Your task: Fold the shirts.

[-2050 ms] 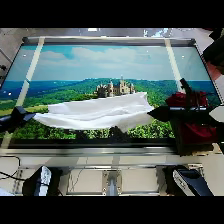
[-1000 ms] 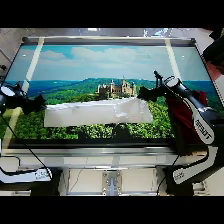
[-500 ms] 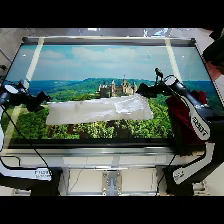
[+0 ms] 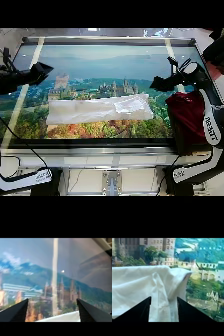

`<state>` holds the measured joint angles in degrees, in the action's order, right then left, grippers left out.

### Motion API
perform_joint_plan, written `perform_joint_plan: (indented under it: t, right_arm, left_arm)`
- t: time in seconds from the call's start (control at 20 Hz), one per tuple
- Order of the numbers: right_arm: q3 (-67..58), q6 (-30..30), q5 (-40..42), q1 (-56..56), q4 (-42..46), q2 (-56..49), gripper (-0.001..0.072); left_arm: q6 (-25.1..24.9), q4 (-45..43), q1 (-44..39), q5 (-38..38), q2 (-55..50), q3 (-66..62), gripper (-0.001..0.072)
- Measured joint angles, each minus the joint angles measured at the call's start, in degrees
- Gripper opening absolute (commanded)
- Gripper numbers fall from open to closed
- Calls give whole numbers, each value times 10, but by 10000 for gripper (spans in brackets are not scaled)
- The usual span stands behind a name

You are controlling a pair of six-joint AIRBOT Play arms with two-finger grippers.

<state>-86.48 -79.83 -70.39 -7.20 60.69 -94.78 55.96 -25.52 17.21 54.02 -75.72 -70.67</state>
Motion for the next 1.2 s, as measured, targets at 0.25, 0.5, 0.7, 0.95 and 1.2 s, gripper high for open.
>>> perform_joint_plan:
  t: [0.25, 0.5, 0.7, 0.95, 1.2]
  right_arm:
    - [-2, -2, -84, -38, -28, -61, 593]
    - [-3, 28, -115, -48, -73, -126, 600]
    - [-3, 57, -121, -49, -105, -155, 599]
    - [-3, 78, -110, -38, -148, -176, 549]
    - [-3, 97, -95, -6, -173, -191, 235]
  left_arm:
    - [-127, 4, -117, -63, 22, -4, 707]
    - [-161, -75, -239, -140, 26, -8, 707]
    - [-168, -94, -287, -159, 27, -8, 707]
    - [-159, -103, -303, -165, 25, -8, 707]
    - [-155, -104, -306, -166, 10, -7, 707]
